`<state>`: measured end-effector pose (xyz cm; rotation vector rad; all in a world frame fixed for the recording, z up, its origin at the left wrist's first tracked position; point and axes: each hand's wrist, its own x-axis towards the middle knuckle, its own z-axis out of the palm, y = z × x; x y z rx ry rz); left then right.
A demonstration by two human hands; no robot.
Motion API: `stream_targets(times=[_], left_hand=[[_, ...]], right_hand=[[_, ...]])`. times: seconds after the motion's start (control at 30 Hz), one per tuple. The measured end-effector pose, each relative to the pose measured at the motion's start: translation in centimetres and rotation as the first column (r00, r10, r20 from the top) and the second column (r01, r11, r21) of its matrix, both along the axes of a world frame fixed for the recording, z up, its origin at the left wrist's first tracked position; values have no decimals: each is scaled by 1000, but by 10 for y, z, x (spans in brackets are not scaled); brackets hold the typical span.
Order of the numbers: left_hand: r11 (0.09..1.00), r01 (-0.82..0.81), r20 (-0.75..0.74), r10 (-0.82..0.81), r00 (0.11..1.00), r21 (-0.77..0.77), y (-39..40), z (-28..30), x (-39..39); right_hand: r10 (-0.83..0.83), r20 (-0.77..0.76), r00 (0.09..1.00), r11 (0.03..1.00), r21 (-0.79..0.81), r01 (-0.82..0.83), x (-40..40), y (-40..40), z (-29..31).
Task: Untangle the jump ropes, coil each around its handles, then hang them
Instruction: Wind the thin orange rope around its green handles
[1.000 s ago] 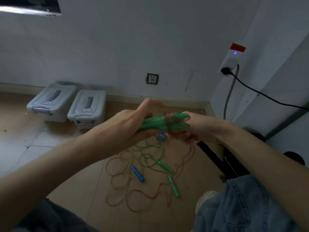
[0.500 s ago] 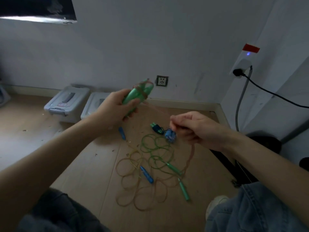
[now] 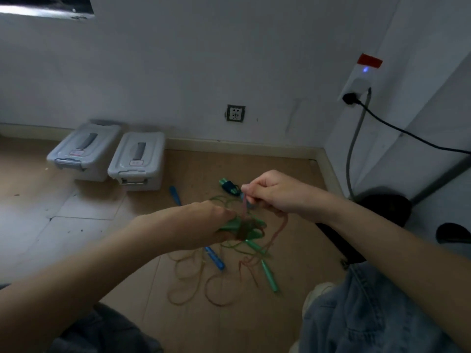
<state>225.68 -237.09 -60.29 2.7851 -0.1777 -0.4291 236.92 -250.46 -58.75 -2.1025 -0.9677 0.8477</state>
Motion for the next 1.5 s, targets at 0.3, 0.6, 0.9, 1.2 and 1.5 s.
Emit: stream_targets(times=[0.3, 0.6, 0.9, 1.2, 1.5], left_hand=[[951, 92, 351, 19, 936, -297, 4, 26, -11], [630, -59, 175, 303, 937, -774, 5, 44, -7], [294, -283, -136, 435, 890, -913, 22, 45, -2], [79, -535, -303, 750, 588, -841, 42, 29, 10], [898, -320, 99, 363, 926, -303, 16, 2, 8]], right_hand=[[71, -211, 975, 981, -163, -107, 16, -12, 10], [210, -473, 856, 975, 168, -147, 14, -19, 2], [174, -335, 926, 917, 399, -28, 3, -6, 6], [188, 469, 863, 973, 28, -227, -11, -4, 14], [95, -315, 944, 969, 249, -14, -8, -7, 24]])
